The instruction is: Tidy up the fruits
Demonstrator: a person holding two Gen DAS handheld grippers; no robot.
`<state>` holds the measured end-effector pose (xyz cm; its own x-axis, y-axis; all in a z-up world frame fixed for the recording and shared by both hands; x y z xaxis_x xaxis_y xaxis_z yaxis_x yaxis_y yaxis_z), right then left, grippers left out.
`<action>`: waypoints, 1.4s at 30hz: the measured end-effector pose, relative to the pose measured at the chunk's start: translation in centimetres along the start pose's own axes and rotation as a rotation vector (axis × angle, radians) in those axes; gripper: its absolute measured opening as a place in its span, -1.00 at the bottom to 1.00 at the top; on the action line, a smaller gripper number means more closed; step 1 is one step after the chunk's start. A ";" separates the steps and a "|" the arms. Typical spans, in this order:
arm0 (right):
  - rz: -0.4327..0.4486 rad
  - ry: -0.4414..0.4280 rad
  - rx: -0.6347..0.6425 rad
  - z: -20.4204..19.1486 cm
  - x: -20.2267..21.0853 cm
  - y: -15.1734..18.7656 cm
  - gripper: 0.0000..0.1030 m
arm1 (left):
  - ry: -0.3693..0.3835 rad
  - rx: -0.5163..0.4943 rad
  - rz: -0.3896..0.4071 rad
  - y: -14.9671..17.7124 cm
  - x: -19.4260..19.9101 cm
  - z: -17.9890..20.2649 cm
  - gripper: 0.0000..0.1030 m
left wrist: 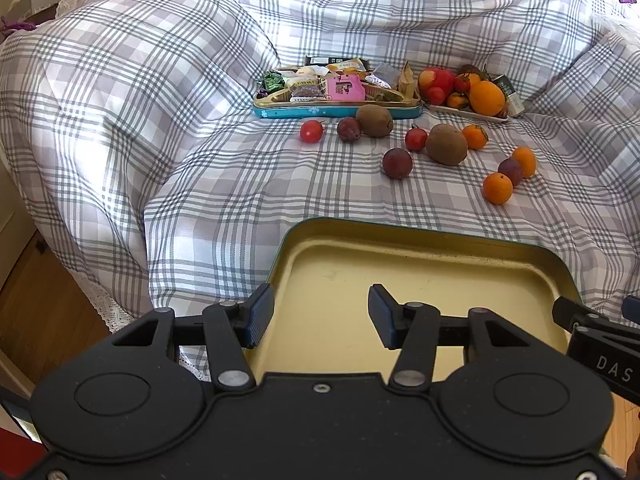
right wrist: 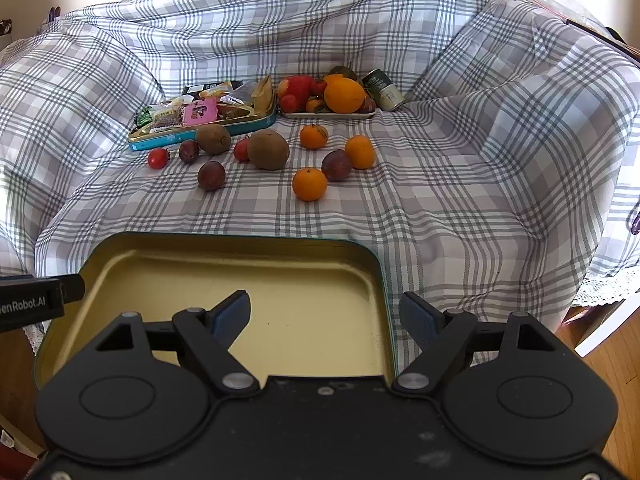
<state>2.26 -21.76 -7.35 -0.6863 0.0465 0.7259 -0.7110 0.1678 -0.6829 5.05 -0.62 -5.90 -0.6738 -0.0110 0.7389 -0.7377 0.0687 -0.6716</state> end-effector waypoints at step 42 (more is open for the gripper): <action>-0.028 -0.002 -0.011 -0.1 -0.4 0.3 0.61 | 0.041 0.000 -0.045 0.5 -0.2 0.4 -0.08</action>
<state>2.34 -21.63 -7.85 -0.6666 0.0392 0.7444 -0.7280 0.1801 -0.6615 4.78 -1.02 -6.39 -0.6378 0.0268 0.7698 -0.7670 0.0689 -0.6379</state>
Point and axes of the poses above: each gripper's, at about its wrist camera, not at the fingertips, and x roughly against the way its jaws point, z to its right, y to its underside, the point moved 8 cm from there along -x, roughly the way its jaws point, and after that the axes turned 2 degrees about -x, right-handed, at the moved point
